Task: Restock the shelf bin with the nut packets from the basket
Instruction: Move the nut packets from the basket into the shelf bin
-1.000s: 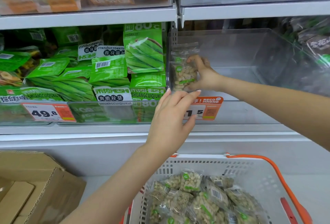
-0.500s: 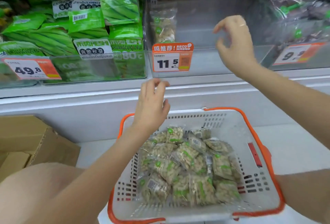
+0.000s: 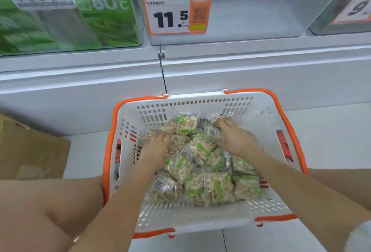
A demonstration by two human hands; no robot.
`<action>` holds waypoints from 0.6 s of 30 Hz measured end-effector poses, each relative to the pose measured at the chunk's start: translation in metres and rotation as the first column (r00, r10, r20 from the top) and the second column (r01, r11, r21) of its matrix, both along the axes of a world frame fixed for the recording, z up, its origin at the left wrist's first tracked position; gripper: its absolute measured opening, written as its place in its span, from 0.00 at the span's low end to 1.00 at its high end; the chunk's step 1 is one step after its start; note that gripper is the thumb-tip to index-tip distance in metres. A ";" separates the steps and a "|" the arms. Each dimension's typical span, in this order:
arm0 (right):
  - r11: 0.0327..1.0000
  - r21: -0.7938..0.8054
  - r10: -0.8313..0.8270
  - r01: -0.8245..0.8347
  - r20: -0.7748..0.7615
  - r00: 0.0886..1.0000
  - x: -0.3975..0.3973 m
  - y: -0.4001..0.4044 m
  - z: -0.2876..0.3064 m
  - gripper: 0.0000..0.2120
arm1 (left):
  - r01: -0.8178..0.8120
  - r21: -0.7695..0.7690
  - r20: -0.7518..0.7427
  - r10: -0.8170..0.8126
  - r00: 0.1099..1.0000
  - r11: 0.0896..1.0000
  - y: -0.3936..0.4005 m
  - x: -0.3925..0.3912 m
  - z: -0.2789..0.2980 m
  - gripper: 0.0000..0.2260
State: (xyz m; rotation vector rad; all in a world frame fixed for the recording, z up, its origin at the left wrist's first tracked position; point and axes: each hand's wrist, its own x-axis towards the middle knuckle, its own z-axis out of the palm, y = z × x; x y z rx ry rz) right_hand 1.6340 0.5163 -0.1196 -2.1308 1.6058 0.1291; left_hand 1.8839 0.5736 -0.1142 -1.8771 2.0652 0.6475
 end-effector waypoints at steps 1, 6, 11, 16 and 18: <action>0.999 0.037 0.011 -0.010 -0.044 0.999 0.002 -0.003 -0.011 0.28 | 0.013 0.008 -0.021 -0.013 1.000 1.000 -0.003 -0.001 -0.005 0.38; 0.975 0.218 -0.043 0.052 -0.046 0.998 0.009 -0.012 -0.054 0.42 | 0.081 -0.005 -0.129 -0.081 0.988 0.997 -0.013 -0.004 -0.026 0.38; 0.974 0.175 -0.150 0.141 0.040 0.988 0.010 -0.013 -0.056 0.32 | 0.008 -0.031 -0.274 -0.016 0.961 0.999 -0.016 -0.003 -0.027 0.28; 0.819 0.412 -0.549 0.399 0.364 0.752 0.008 -0.017 -0.004 0.25 | -0.299 0.014 -0.518 0.263 0.814 0.954 -0.023 -0.012 0.006 0.19; 0.703 0.569 -0.694 0.427 0.416 0.588 0.006 -0.017 0.028 0.24 | -0.412 0.104 -0.599 0.388 0.700 0.905 -0.027 -0.011 0.024 0.16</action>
